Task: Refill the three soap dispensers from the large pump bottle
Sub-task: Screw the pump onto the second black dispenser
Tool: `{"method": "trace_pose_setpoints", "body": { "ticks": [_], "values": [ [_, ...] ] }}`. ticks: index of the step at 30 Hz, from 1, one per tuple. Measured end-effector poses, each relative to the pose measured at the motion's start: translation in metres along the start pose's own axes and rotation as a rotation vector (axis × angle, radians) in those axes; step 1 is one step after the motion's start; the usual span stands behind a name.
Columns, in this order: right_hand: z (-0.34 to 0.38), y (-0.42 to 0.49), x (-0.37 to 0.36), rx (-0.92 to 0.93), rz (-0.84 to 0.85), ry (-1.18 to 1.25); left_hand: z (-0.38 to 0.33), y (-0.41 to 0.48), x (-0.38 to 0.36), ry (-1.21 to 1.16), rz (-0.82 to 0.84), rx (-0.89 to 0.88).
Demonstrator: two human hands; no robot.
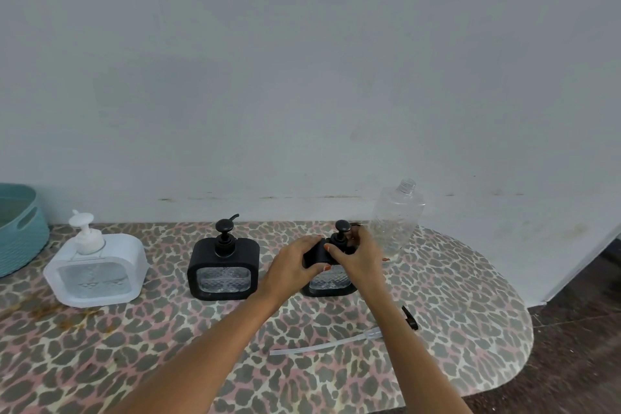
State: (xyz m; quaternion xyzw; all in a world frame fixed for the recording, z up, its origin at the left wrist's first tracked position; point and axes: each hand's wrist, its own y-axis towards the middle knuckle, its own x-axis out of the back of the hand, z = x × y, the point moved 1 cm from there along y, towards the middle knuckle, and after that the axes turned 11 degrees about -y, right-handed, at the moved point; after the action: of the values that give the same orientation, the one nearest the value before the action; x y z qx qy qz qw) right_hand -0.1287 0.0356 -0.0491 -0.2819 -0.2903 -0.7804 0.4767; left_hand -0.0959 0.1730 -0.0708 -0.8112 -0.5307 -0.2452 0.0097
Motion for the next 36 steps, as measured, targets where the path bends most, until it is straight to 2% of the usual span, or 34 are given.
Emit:
{"method": "trace_pose_setpoints", "body": {
  "ticks": [6,11,20,28,36],
  "values": [
    [-0.003,-0.004,0.004,0.019,0.037,0.010,0.000,0.000,0.000,0.020,-0.006,-0.008],
    [-0.007,-0.003,0.014,0.052,0.158,0.183,-0.001,0.000,0.000,0.025,-0.005,-0.015],
    [0.001,-0.005,-0.005,-0.073,-0.093,-0.002,-0.001,-0.001,0.000,0.025,-0.006,-0.002],
    [-0.009,-0.001,0.001,0.015,0.067,0.103,-0.002,0.000,0.001,0.016,-0.005,-0.011],
    [-0.003,0.000,-0.005,-0.041,-0.080,0.027,-0.002,-0.001,0.001,0.008,-0.003,-0.001]
  ]
}}
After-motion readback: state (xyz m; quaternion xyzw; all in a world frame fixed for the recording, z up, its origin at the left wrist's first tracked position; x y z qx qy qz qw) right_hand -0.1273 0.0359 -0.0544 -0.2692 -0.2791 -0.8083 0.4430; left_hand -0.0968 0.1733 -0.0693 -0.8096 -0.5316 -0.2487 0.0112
